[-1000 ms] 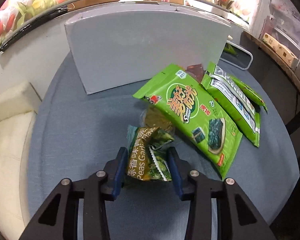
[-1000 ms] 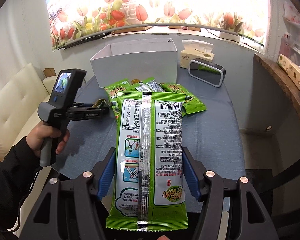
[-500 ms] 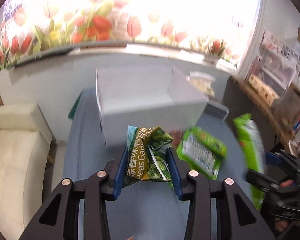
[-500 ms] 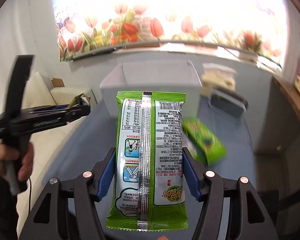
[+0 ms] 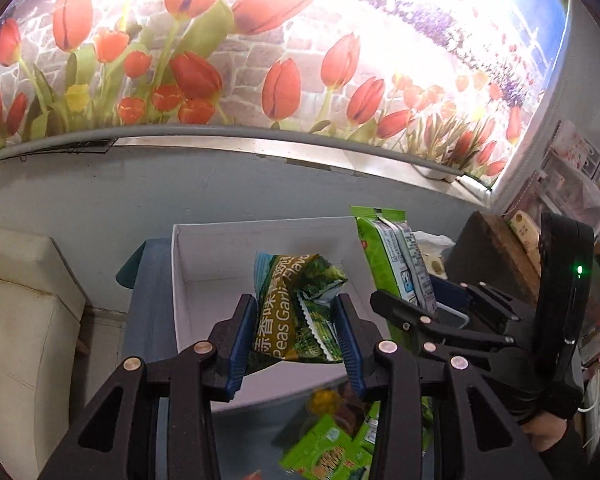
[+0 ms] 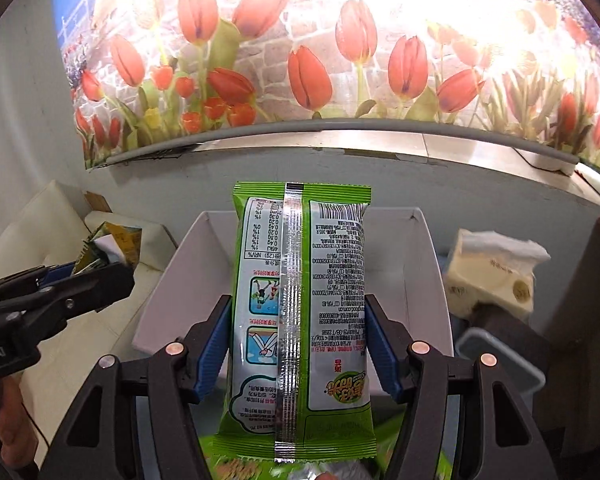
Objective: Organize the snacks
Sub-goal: 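Carry both snacks into the white box and open both grippers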
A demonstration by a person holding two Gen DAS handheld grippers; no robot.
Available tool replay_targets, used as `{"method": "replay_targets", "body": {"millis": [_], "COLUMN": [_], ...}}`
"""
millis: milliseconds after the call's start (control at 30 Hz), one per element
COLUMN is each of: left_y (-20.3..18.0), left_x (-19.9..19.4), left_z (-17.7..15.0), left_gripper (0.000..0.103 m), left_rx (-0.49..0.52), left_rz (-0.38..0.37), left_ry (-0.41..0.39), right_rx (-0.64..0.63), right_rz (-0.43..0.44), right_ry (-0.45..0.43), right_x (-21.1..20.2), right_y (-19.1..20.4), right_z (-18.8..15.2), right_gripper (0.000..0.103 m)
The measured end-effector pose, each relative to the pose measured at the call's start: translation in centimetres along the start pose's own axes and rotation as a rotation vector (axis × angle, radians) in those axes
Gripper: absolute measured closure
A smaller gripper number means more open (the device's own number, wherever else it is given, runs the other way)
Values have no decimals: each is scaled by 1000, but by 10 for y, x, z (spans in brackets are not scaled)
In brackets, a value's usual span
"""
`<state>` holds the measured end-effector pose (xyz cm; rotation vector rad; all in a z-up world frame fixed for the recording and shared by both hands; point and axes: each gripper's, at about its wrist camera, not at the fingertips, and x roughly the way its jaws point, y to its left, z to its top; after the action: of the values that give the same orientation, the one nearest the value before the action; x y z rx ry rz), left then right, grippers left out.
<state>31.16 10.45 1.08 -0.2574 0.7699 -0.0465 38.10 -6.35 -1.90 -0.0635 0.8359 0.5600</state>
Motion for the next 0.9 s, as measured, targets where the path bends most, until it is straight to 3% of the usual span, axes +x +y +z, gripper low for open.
{"method": "replay_targets", "body": {"millis": [100, 167, 200, 233, 267, 400, 633, 800, 900], "left_y": [7, 11, 13, 14, 16, 24, 24, 18, 12], "left_x": [16, 23, 25, 25, 26, 23, 21, 4, -9], "left_z": [8, 9, 9, 9, 9, 7, 1, -7, -18], "left_gripper": [55, 46, 32, 10, 0, 0, 0, 0, 0], "left_rx": [8, 3, 1, 4, 6, 3, 32, 47, 38], "left_rz": [16, 0, -3, 3, 17, 35, 106, 110, 119], "left_ry": [10, 18, 19, 11, 5, -11, -22, -52, -80], "right_rx": [0, -12, -13, -14, -19, -56, -74, -183, -203], "right_rz": [-6, -14, -17, -10, -11, -67, -99, -102, -54], "right_ry": [19, 22, 26, 30, 33, 9, -8, -107, -187], "right_x": [18, 26, 29, 32, 35, 31, 24, -8, -38], "right_y": [-7, -11, -13, -15, -16, -20, -21, -5, -1], "right_z": [9, 13, 14, 16, 17, 17, 10, 0, -12], "right_gripper": [34, 29, 27, 19, 7, 0, 0, 0, 0]}}
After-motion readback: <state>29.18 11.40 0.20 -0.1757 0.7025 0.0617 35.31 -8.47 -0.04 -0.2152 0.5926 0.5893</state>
